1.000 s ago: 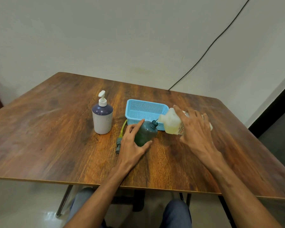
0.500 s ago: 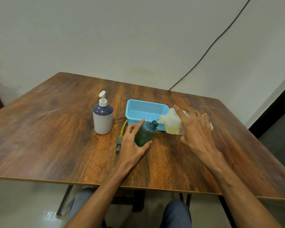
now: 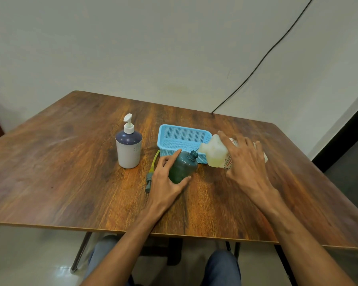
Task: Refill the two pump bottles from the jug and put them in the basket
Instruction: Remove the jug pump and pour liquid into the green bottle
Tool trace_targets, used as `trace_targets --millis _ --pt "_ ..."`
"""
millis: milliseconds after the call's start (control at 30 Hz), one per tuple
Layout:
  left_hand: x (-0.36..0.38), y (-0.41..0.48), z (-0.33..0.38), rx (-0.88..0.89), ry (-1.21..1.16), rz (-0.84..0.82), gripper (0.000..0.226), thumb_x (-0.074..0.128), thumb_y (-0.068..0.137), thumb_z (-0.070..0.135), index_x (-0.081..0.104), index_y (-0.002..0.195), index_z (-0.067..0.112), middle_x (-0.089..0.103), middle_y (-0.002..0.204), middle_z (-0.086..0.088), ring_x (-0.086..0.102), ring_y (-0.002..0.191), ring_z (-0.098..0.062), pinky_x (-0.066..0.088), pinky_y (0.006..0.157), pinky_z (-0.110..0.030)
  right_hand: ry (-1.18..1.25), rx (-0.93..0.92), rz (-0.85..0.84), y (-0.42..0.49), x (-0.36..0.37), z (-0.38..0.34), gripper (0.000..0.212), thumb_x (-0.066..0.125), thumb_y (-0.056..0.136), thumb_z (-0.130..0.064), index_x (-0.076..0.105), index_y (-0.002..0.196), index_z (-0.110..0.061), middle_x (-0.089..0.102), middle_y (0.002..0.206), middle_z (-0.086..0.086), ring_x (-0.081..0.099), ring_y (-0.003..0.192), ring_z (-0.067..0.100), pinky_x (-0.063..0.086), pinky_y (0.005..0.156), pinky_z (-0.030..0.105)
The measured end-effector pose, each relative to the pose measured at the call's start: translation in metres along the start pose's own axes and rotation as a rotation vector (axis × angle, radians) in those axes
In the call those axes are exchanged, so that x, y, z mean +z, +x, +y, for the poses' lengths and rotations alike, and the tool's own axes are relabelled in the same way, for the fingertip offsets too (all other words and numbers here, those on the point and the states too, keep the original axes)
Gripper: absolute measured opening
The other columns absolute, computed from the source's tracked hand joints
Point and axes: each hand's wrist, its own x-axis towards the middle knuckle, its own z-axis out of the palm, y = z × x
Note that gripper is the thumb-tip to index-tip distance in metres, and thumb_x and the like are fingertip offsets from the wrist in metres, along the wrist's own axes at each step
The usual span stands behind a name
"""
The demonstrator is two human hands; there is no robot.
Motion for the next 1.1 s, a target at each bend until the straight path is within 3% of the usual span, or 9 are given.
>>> trace_targets --millis 1100 --pt "0.0006 -0.0008 -0.0019 0.012 0.000 -0.001 0.087 0.087 0.080 0.031 0.043 0.155 0.028 0.049 0.130 0.004 0.045 0.116 0.001 0.034 0.095 0.003 -0.015 0.008 0.003 0.0016 -0.0073 -0.0017 0.112 0.086 0.070 -0.023 0.020 0.159 -0.030 0.043 0.148 0.013 0.042 0.134 0.034 0.030 0.113 0.061"
